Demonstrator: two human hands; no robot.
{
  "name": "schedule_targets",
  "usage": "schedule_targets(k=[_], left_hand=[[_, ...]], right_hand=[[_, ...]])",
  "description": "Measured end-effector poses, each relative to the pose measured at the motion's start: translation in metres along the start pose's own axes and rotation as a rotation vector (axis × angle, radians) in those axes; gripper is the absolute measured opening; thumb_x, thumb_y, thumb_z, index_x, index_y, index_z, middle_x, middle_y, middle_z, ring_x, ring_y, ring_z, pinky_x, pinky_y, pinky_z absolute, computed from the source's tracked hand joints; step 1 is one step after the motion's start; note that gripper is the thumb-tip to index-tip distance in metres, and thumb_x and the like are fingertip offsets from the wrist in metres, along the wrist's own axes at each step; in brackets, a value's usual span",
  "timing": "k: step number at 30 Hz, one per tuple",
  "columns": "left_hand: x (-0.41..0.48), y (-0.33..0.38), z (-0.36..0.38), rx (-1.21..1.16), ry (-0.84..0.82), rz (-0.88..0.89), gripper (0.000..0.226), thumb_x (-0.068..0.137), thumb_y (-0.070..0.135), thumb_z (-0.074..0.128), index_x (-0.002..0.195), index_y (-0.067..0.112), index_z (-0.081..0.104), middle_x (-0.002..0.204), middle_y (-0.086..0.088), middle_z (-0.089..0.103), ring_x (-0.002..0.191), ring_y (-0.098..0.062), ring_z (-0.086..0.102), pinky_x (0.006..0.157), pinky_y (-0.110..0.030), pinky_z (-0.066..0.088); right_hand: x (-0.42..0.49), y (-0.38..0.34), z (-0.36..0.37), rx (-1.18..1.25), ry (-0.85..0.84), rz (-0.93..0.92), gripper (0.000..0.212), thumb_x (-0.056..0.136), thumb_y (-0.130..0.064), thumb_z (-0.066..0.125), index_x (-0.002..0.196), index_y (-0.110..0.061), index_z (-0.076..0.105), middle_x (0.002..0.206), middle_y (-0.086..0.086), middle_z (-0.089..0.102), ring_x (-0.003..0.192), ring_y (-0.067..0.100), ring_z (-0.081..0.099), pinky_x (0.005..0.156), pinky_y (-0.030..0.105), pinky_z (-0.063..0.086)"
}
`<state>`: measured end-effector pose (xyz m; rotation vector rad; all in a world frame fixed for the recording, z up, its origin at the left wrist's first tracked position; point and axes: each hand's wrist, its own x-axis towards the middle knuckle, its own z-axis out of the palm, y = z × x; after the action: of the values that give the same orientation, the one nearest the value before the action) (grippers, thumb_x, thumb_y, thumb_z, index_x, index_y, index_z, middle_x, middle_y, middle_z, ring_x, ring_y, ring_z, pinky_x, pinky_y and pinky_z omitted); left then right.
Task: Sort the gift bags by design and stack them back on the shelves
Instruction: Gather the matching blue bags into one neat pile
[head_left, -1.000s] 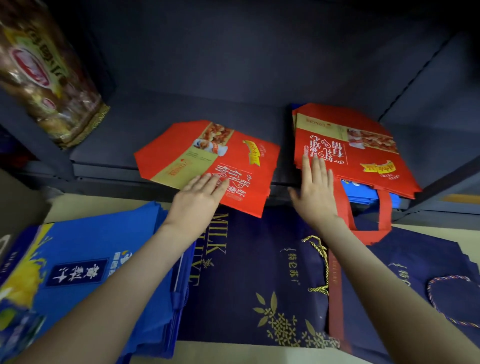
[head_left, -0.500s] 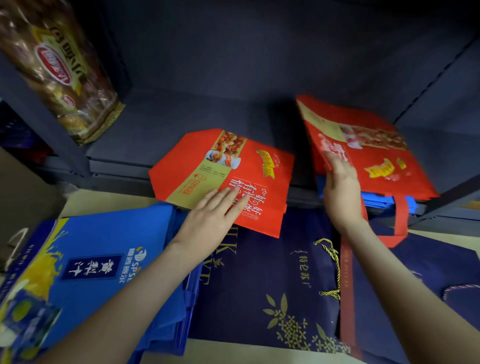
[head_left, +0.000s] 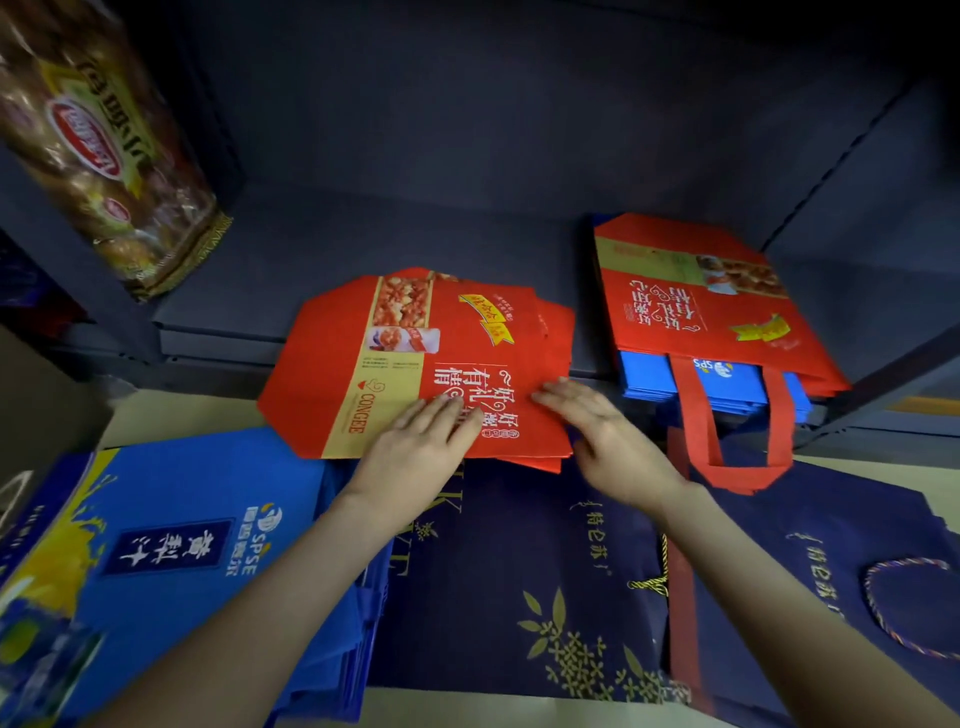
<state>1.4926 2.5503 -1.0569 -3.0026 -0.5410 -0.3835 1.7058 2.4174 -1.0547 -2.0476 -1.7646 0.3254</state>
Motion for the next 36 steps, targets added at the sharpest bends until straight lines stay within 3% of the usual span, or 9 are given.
schedule_targets(k=[3, 6, 9, 15, 19, 24, 27, 30, 36], left_hand=[[0.001, -0.004, -0.001, -0.009, 0.009, 0.018, 0.074, 0.038, -0.014, 0.083, 0.109, 0.003, 0.069, 0.107, -0.021, 0.068, 0.097, -0.034, 0.068, 0.081, -0.044, 0.054], [0.002, -0.009, 0.003, -0.028, -0.007, 0.044, 0.074, 0.040, -0.013, 0.085, 0.110, 0.003, 0.069, 0.109, -0.021, 0.068, 0.098, -0.033, 0.068, 0.081, -0.044, 0.054], [0.000, -0.013, 0.008, -0.032, -0.028, 0.087, 0.066, 0.048, -0.003, 0.089, 0.111, 0.004, 0.069, 0.109, -0.019, 0.068, 0.099, -0.031, 0.068, 0.083, -0.041, 0.054], [0.001, -0.023, 0.011, -0.033, -0.008, 0.180, 0.044, 0.073, 0.028, 0.077, 0.109, 0.004, 0.070, 0.108, -0.016, 0.070, 0.100, -0.027, 0.068, 0.085, -0.040, 0.054], [-0.005, -0.027, 0.009, -0.022, -0.047, 0.225, 0.051, 0.086, 0.037, 0.036, 0.109, 0.006, 0.070, 0.109, -0.012, 0.070, 0.101, -0.025, 0.068, 0.086, -0.038, 0.054], [-0.015, -0.024, 0.012, 0.028, 0.015, 0.287, 0.048, 0.088, 0.031, 0.041, 0.125, 0.004, 0.057, 0.126, -0.015, 0.061, 0.118, -0.027, 0.058, 0.106, -0.040, 0.039], [-0.023, -0.019, 0.008, 0.091, 0.188, 0.256, 0.069, 0.087, 0.034, 0.055, 0.143, 0.003, 0.027, 0.150, -0.018, 0.030, 0.141, -0.029, 0.027, 0.115, -0.048, 0.020], [-0.027, -0.012, -0.002, 0.091, 0.369, 0.197, 0.072, 0.086, 0.025, 0.059, 0.142, 0.011, 0.015, 0.150, -0.020, 0.014, 0.146, -0.031, 0.008, 0.116, -0.056, 0.012], [-0.034, -0.008, -0.019, 0.002, 0.180, 0.213, 0.044, 0.075, -0.001, 0.040, 0.111, -0.002, 0.065, 0.109, -0.019, 0.068, 0.101, -0.032, 0.067, 0.089, -0.048, 0.051]], right_hand=[[0.009, 0.018, -0.003, -0.158, 0.194, 0.150, 0.075, 0.064, 0.006, 0.034, 0.138, 0.000, 0.044, 0.141, 0.024, 0.044, 0.134, 0.042, 0.036, 0.112, 0.054, 0.027], [0.020, 0.030, -0.009, -0.248, 0.294, 0.434, 0.072, 0.080, 0.000, 0.047, 0.148, -0.002, 0.025, 0.151, 0.024, 0.028, 0.142, 0.041, 0.019, 0.115, 0.052, 0.011], [0.030, 0.039, -0.012, -0.288, 0.167, 0.593, 0.086, 0.091, -0.024, 0.057, 0.153, -0.014, -0.001, 0.158, 0.016, 0.013, 0.147, 0.031, 0.003, 0.116, 0.048, -0.001], [0.036, 0.045, -0.009, -0.570, 0.097, 0.654, 0.082, 0.090, -0.031, 0.058, 0.153, -0.013, 0.008, 0.131, 0.017, 0.041, 0.124, 0.036, 0.037, 0.112, 0.057, 0.010], [0.031, 0.051, -0.009, -0.542, 0.293, 0.551, 0.041, 0.095, -0.020, 0.053, 0.131, -0.002, 0.053, 0.108, 0.026, 0.049, 0.105, 0.043, 0.045, 0.098, 0.060, 0.036], [0.007, 0.014, -0.025, -0.083, 0.575, 0.317, 0.034, 0.098, -0.017, 0.042, 0.121, 0.002, 0.058, 0.114, 0.023, 0.060, 0.107, 0.039, 0.053, 0.095, 0.036, 0.039], [-0.018, -0.021, -0.023, -0.005, 0.463, 0.092, 0.036, 0.099, -0.021, 0.039, 0.124, -0.003, 0.058, 0.125, 0.010, 0.059, 0.121, 0.025, 0.049, 0.107, 0.024, 0.028], [-0.041, -0.039, -0.003, 0.021, 0.240, -0.129, 0.039, 0.103, -0.034, 0.033, 0.129, -0.015, 0.054, 0.132, -0.004, 0.054, 0.134, 0.017, 0.040, 0.116, 0.035, 0.020], [-0.068, -0.082, 0.018, 0.196, -0.032, -0.068, 0.046, 0.098, -0.044, 0.041, 0.141, -0.028, 0.041, 0.146, -0.010, 0.040, 0.141, 0.002, 0.025, 0.119, 0.027, 0.010]])
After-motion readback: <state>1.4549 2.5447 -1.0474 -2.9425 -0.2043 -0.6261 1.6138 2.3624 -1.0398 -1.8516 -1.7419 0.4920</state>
